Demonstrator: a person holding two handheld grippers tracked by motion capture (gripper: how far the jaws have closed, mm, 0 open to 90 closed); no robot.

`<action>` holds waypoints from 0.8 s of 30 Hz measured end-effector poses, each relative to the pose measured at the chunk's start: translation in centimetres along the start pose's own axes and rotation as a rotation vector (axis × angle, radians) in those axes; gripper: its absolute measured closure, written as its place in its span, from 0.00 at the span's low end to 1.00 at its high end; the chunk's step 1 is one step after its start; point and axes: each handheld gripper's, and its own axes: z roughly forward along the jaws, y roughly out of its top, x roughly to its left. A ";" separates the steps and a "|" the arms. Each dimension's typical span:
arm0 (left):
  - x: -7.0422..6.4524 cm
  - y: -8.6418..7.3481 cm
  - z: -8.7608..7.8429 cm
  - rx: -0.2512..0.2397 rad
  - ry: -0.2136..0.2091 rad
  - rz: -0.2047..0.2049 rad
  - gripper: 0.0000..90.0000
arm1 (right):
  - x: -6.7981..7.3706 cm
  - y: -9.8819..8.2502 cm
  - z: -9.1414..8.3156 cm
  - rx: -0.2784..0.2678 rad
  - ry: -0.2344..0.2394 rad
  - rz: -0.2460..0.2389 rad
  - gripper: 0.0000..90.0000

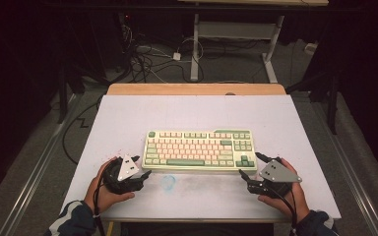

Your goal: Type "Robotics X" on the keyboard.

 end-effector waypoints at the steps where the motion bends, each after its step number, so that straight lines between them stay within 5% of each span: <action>1: 0.0 0.1 -0.1 -0.002 -0.009 -0.008 0.47 | 0.1 -0.1 -0.1 0.002 -0.001 0.004 0.28; 5: 0.0 1.1 -0.2 0.004 -0.043 -0.041 0.65 | 0.3 -0.3 -0.2 0.009 0.008 0.000 0.28; 13: 0.0 2.3 0.7 0.045 -0.055 -0.044 0.96 | 0.6 -0.4 0.1 0.021 0.018 -0.007 0.28; 24: -0.9 3.5 3.3 0.092 -0.052 -0.028 0.97 | 0.8 -0.5 0.4 0.037 0.028 -0.016 0.29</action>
